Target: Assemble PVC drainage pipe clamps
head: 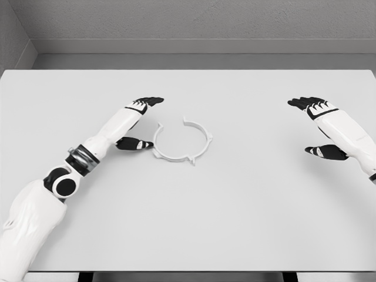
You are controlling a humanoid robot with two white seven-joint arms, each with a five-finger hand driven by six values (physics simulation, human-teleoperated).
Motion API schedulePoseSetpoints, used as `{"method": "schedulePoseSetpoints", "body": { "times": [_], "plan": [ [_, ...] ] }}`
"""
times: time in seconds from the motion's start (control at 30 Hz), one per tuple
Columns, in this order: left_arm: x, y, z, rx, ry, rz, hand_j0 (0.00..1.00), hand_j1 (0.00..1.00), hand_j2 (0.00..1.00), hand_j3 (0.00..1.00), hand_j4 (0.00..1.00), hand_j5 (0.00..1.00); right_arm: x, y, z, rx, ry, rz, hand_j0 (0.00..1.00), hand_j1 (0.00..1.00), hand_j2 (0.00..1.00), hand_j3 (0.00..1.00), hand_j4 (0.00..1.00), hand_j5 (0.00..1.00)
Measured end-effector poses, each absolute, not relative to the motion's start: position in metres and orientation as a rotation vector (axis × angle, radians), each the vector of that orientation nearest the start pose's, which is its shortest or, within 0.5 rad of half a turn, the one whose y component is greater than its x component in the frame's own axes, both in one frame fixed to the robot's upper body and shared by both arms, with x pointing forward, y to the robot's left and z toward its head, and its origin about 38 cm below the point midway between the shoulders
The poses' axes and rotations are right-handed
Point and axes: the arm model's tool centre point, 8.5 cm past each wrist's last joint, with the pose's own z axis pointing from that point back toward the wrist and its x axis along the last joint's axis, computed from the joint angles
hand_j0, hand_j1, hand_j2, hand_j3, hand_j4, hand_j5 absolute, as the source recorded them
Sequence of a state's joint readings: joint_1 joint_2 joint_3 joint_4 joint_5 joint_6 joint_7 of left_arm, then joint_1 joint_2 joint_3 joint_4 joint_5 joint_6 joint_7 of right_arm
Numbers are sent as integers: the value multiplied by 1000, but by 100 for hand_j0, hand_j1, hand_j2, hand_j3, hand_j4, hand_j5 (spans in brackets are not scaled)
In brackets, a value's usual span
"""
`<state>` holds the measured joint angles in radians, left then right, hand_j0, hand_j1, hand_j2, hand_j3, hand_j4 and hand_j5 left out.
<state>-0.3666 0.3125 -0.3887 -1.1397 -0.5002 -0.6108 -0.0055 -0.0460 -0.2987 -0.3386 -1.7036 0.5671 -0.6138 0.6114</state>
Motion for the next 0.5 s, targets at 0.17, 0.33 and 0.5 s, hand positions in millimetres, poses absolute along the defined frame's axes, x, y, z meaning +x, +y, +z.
{"method": "schedulePoseSetpoints", "body": {
  "times": [0.17,0.33,0.5],
  "plan": [
    [433,218,84,273,-1869,-1223,100,100,100,100,100,100,347,-354,176,-632,-1667,1367,100,100,100,100,100,100],
    [433,216,84,270,-1872,-1223,100,100,100,100,100,100,347,-354,176,-631,-1666,1366,100,100,100,100,100,100],
    [434,210,85,268,-1878,-1227,100,100,100,100,100,100,347,-354,176,-631,-1666,1367,100,100,100,100,100,100]
  ]
}}
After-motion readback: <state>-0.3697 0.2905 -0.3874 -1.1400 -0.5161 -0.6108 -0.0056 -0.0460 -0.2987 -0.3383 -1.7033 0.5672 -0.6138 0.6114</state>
